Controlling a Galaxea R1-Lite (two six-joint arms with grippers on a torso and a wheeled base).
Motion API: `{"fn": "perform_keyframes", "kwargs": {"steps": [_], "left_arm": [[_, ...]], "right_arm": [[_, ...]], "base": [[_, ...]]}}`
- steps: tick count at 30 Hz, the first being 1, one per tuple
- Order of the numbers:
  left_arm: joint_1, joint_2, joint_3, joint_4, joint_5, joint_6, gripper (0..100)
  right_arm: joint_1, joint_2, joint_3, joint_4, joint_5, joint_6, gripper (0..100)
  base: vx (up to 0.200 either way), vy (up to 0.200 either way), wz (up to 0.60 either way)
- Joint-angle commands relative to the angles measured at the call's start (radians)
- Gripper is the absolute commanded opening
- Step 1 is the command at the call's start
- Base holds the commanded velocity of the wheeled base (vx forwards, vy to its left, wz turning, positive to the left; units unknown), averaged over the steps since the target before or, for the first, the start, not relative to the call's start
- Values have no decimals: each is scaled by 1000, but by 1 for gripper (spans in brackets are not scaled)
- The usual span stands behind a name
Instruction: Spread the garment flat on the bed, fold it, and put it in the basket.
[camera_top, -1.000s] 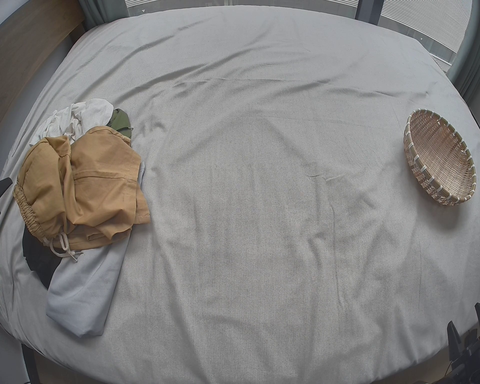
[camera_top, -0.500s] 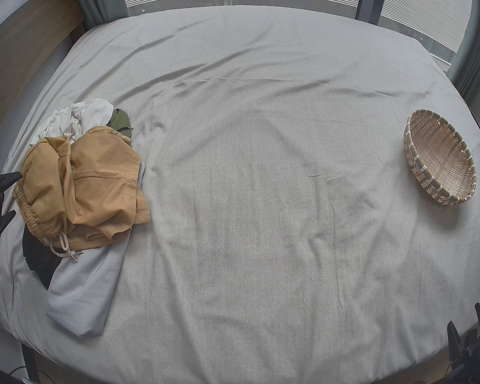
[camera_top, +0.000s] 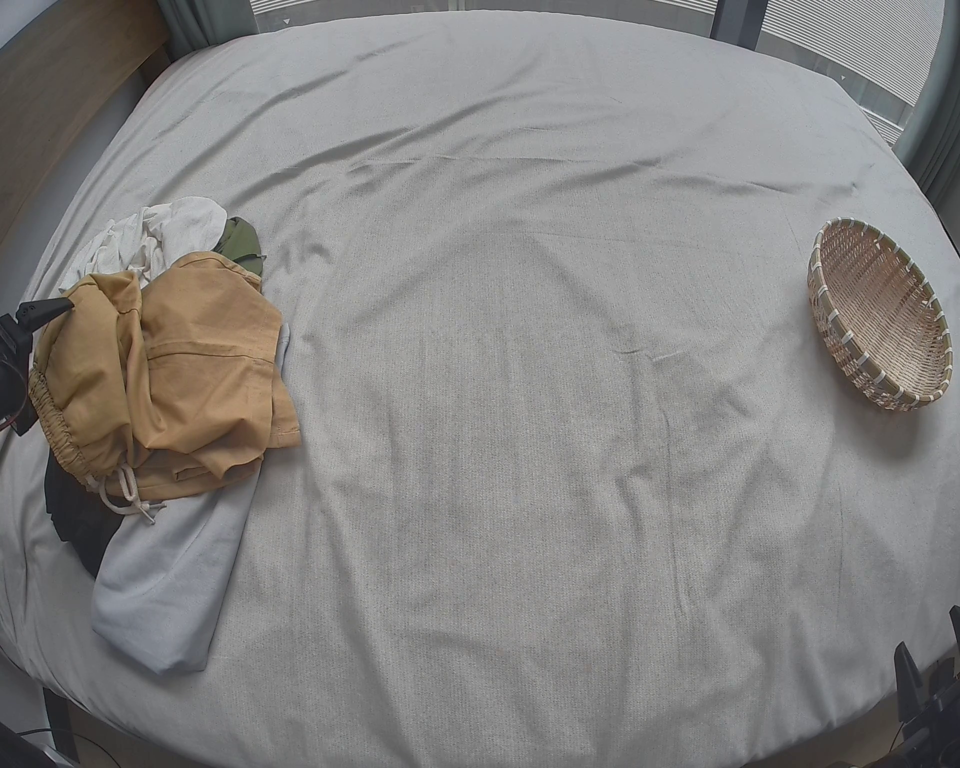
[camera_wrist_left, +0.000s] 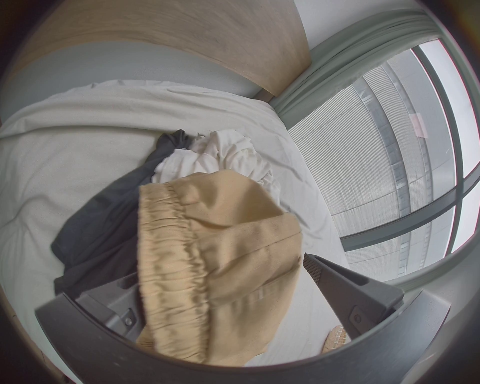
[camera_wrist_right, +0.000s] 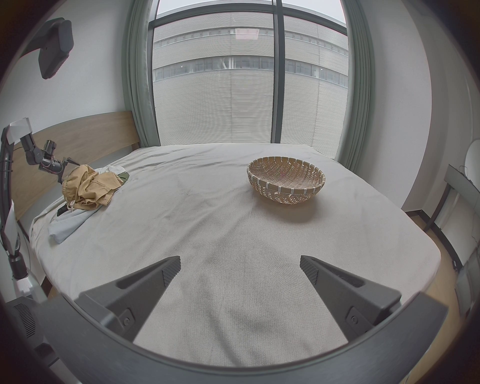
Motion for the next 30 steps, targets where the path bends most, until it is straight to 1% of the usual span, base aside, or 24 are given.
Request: {"fn": "perform_keyframes", "kwargs": {"steps": [1,6,17,20,22,23,30], "left_arm": [[-28,-17,-4,-61,2,-29,100],[-53,-66,5,-115,-2,-75,100],[-83,-54,7,-124,16,-66,100],[-83,-43,7,-138,33,-64,100],[-89,-41,17,-176,36,-66,100],[-91,-40,28,-195,36,-69,0],[-91,-29,82,-264,31,-69,0]], "right_arm": [[0,-16,18,0,0,0,100],[2,-16,18,0,0,0,100],[2,-16,18,0,0,-2,100],[2,-16,18,0,0,-2,100],[2,-16,18,0,0,0,100],[2,-16,18,0,0,-2,100],[2,-16,18,0,0,0,100]], "base": [[0,0,0],[0,0,0],[0,0,0],[0,0,0],[0,0,0],[0,0,0],[0,0,0]]}}
